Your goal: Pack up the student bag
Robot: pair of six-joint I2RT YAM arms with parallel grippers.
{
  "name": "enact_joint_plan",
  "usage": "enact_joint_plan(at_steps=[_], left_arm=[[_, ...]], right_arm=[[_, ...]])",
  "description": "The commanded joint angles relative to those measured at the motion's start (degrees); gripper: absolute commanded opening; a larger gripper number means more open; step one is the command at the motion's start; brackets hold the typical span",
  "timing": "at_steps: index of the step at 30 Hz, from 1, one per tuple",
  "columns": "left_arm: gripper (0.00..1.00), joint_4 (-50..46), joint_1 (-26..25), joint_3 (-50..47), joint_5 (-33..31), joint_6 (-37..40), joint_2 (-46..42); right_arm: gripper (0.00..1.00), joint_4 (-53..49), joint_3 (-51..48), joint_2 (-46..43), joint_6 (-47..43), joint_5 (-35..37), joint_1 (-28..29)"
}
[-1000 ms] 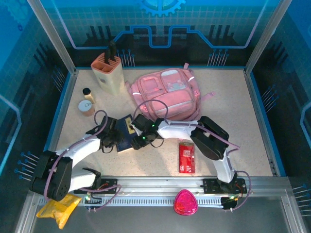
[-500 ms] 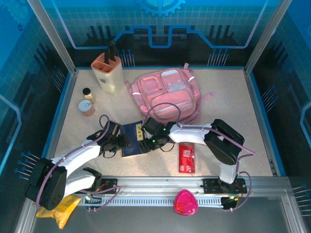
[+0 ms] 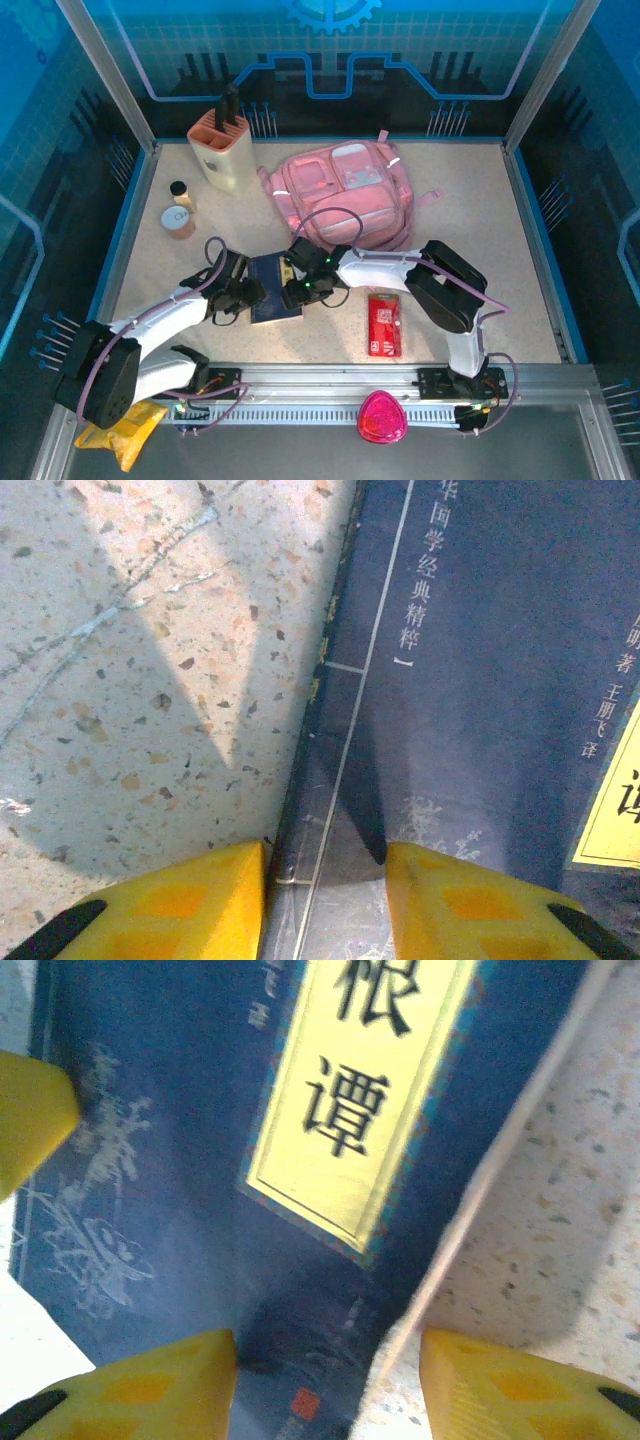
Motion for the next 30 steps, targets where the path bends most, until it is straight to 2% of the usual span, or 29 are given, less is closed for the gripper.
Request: enact_joint_plan(at_steps=[1, 6, 18, 30], left_arm=[[0.35, 2.7, -1.3, -1.3, 4.6, -0.4, 0.6], [0.33, 3.1, -2.2, -1.5, 4.6, -0.9, 0.6], [0.32, 1.5, -3.1, -1.4, 2.7, -0.4, 1.0], [0.32, 1.2, -3.3, -0.9, 2.2, -0.3, 1.3]], right_arm=[[0.51, 1.3, 3.0, 0.5, 0.0, -2.4, 1.0], [0.51, 2.5, 3.1, -1.4, 2.0, -5.9, 0.0], [0.49, 4.2, 0.1, -6.0, 3.9, -7.4, -1.0], [0.34, 3.8, -1.5, -4.6, 4.8, -8.3, -2.1]])
